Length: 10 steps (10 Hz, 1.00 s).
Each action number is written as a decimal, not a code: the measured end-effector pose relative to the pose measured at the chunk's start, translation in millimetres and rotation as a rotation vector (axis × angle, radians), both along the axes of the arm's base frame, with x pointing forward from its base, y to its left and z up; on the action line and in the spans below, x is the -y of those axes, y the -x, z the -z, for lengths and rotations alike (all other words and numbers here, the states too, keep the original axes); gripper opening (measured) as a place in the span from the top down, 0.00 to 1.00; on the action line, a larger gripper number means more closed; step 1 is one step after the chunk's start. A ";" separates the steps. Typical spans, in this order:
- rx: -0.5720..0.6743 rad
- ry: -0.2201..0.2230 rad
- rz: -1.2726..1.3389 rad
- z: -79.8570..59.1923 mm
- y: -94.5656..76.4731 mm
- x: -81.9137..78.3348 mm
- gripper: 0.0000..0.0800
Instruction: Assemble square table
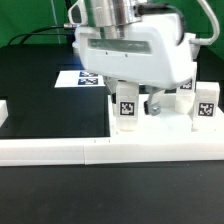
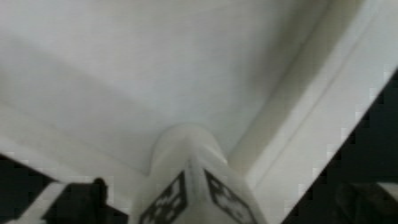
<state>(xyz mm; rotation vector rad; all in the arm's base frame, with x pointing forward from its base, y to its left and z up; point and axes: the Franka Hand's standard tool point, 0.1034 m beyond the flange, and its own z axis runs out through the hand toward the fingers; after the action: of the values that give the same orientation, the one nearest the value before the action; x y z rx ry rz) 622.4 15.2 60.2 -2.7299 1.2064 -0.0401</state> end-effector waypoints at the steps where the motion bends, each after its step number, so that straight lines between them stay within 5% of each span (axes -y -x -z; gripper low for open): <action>1: 0.010 0.008 -0.076 0.1 0.0 0.6 0.19; 4: 0.050 0.094 -0.593 -4.4 -3.8 9.4 0.19; 6: 0.061 0.111 -0.657 -2.7 -3.6 7.6 0.19; 8: 0.060 0.112 -0.657 -2.5 -3.5 8.2 0.49; 9: 0.053 0.105 -0.585 -2.5 -3.5 7.9 0.49; 10: 0.044 0.103 -0.504 -2.2 -3.3 11.3 0.65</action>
Offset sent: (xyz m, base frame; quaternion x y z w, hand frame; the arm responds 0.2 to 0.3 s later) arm 0.0099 -0.0056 0.0123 -0.0499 -0.0143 -0.4692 0.8816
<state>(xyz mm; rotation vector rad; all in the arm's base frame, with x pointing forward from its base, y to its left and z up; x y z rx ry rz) 625.7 3.9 62.4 -3.0174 0.4897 -0.1028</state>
